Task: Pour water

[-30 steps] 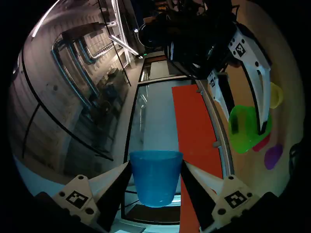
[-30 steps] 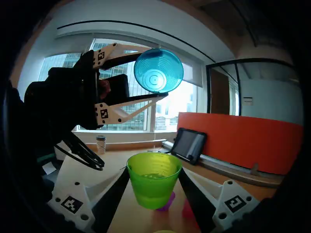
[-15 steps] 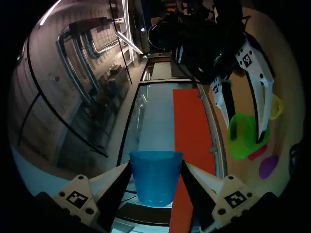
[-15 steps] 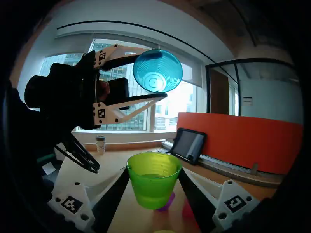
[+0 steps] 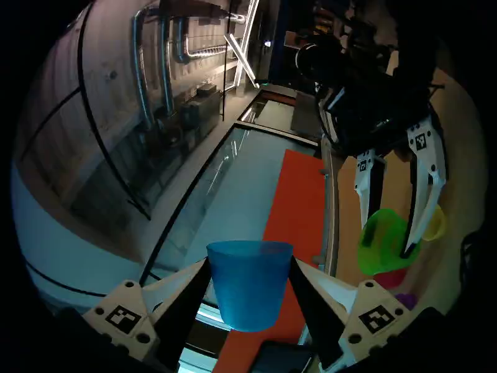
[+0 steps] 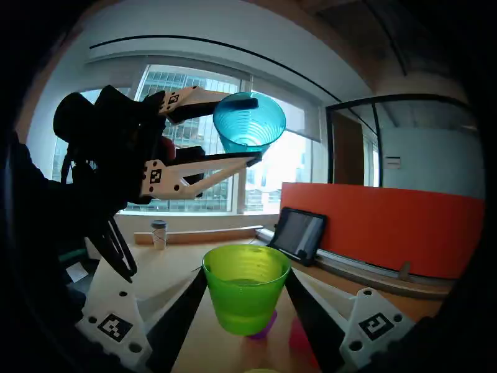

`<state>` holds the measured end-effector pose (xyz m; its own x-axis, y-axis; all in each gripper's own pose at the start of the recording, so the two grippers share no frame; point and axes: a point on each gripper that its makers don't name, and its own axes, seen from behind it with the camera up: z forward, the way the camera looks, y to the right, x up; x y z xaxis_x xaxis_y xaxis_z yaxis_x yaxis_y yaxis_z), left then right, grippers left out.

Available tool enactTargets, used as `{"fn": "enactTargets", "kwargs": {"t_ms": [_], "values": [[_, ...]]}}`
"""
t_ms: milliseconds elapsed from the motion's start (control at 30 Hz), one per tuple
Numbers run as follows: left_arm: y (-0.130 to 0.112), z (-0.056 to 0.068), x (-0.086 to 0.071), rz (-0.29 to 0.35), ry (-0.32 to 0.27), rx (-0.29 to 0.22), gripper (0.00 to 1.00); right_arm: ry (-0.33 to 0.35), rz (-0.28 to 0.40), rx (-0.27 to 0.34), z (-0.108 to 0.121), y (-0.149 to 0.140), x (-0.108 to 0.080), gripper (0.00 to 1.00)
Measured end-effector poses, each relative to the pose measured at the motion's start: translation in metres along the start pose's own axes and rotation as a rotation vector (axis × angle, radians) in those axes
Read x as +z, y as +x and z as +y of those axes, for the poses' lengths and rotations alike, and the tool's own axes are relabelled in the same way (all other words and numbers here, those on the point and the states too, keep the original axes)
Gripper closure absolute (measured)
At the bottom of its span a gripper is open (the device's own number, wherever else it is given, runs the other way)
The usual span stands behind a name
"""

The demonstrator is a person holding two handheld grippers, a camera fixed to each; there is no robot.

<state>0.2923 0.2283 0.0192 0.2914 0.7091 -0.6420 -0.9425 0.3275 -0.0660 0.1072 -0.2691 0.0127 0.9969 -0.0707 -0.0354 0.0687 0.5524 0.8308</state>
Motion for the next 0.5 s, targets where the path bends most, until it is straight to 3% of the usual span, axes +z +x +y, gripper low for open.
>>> {"fn": "enactTargets", "kwargs": {"t_ms": [500], "values": [[-0.028,-0.019,-0.002,-0.078,0.012,-0.418,0.14,-0.01,0.002,0.003,0.002,0.002,-0.001,0.09]]}}
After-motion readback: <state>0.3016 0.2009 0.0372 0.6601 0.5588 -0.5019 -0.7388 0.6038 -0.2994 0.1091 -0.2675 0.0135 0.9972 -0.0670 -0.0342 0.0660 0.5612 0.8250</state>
